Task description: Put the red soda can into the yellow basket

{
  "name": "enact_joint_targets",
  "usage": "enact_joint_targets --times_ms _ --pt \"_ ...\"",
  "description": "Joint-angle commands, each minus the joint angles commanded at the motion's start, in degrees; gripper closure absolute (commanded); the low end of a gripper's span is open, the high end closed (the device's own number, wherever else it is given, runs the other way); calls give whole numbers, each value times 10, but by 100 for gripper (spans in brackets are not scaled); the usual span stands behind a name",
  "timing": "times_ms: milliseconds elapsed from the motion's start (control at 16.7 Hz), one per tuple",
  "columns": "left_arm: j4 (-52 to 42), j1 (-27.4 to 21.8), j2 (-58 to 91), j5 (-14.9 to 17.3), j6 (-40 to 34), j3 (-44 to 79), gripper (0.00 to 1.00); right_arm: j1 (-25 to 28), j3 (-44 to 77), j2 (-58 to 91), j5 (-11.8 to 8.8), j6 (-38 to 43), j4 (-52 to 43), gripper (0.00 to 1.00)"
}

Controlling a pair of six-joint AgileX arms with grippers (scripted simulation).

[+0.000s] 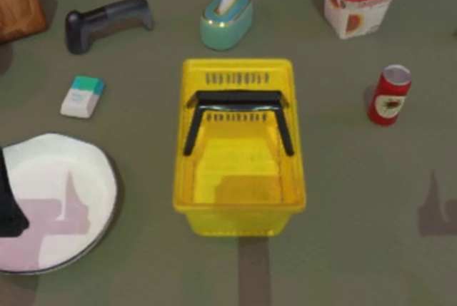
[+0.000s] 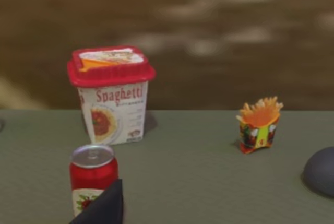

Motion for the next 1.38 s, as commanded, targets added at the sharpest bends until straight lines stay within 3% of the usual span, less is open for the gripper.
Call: enact_joint_targets --times_ms 300,540,1380 --pt "0 0 0 0 0 0 0 7 35 35 -3 -10 -25 0" --pt "0 0 0 0 0 0 0 25 164 166 -8 -45 -113 0" --pt "0 0 0 0 0 0 0 87 971 1035 3 -234 -610 0"
